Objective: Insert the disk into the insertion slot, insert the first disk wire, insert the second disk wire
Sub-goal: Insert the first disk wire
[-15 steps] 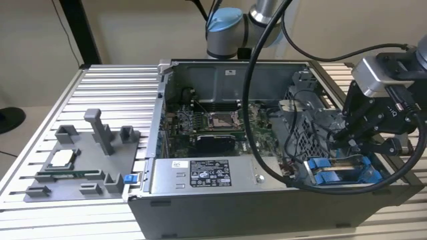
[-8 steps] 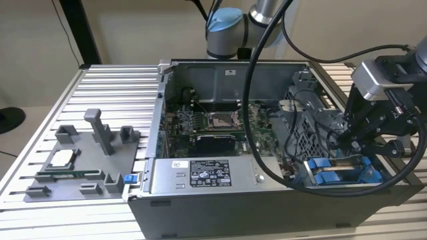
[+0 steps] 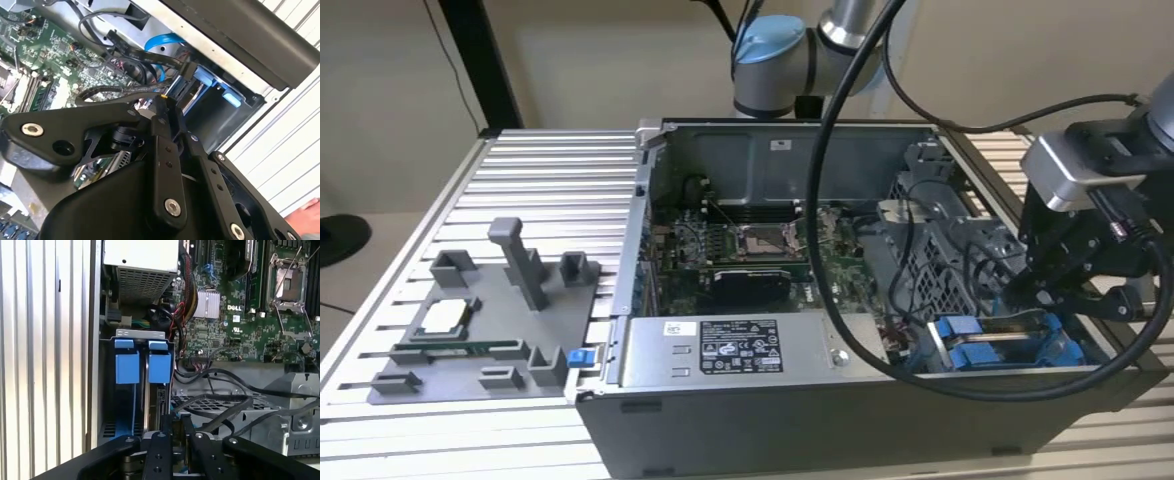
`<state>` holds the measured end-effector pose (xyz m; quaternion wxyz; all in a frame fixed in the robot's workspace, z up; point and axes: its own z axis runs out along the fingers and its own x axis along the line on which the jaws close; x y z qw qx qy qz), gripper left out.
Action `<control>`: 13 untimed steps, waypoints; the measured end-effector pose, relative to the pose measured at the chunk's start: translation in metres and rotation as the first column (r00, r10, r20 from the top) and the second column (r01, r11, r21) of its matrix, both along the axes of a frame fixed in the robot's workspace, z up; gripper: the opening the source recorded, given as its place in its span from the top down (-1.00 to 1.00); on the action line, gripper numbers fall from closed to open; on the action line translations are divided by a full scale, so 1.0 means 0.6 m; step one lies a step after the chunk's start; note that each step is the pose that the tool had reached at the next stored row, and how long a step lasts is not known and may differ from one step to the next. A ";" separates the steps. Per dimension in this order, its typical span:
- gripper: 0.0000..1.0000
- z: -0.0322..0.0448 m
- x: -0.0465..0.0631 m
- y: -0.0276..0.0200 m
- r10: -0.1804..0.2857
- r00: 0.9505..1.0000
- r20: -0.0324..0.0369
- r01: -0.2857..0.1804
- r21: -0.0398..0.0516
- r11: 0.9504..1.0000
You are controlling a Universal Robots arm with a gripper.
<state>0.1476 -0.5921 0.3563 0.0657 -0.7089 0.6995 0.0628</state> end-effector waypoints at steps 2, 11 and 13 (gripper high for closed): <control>1.00 0.000 0.000 0.0000 0.000 1.000 0.002 0.000 -0.003 1.000; 1.00 0.000 0.000 0.0000 0.000 1.000 0.002 0.000 -0.003 1.000; 1.00 0.000 0.000 0.0001 0.000 1.000 0.002 0.000 -0.004 1.000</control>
